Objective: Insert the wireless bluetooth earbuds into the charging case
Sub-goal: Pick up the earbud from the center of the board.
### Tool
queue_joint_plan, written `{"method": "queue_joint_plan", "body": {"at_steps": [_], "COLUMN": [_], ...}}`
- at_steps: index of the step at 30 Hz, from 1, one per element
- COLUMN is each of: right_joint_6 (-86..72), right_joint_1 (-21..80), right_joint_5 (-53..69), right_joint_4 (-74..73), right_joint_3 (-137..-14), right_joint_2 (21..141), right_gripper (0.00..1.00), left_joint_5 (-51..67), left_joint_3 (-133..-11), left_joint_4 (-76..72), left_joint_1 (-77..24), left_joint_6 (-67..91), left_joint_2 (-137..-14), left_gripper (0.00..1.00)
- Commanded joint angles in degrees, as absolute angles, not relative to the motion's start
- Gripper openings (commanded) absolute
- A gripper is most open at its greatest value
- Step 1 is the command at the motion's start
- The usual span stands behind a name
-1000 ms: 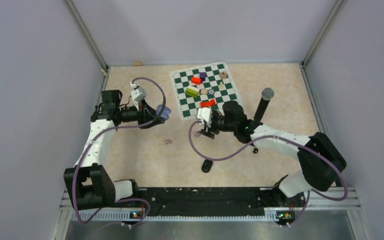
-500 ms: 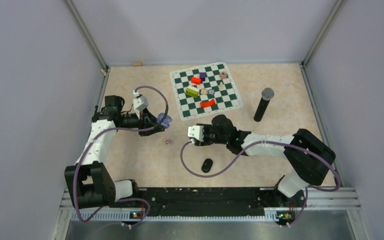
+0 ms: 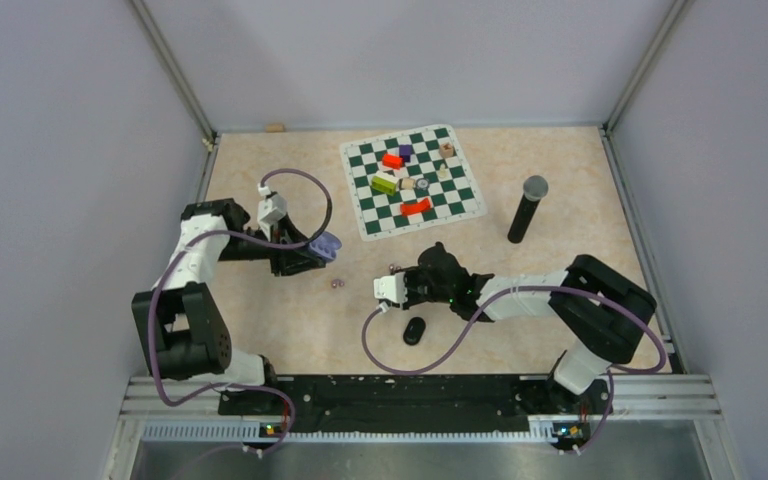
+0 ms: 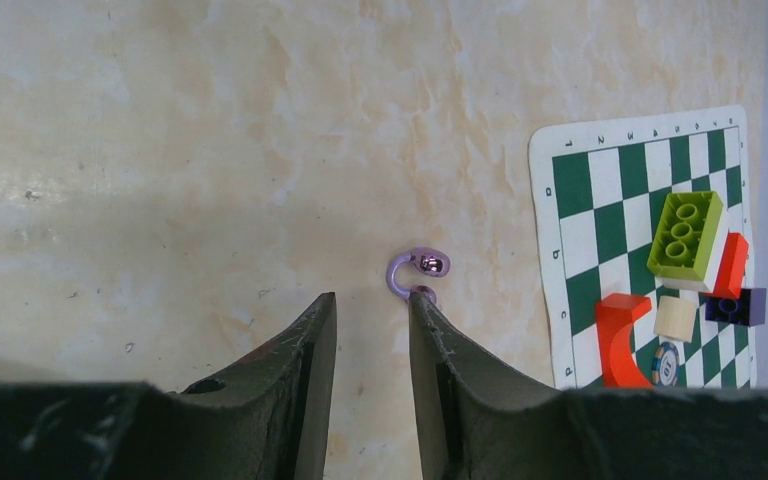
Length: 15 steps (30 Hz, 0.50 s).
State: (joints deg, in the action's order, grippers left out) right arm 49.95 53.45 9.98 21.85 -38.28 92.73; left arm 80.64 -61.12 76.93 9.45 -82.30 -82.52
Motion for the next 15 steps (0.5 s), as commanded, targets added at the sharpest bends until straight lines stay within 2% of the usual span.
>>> {"method": "queue_joint_plan", "body": {"at_steps": [1,15], "right_joint_6": [52.5,51.0], "right_joint_1": [53.9,53.9], "right_joint_5": [8.2,5.1], "right_joint_4": [25.1,26.7], "right_joint_3": [-38.6,-40.1], "right_joint_2": [95.4,99.4], "right_gripper": [0.32,0.30], "left_joint_5": [85.3,84.6], "left_joint_3": [-64.1,-65.5], "left_joint_4": [91.0,91.0], "left_joint_1": [10.4,10.6], "left_joint_6": [-97.4,-96.0], "left_joint_2": [-86.4,-87.3], "left_gripper": [0.00,0.00]}}
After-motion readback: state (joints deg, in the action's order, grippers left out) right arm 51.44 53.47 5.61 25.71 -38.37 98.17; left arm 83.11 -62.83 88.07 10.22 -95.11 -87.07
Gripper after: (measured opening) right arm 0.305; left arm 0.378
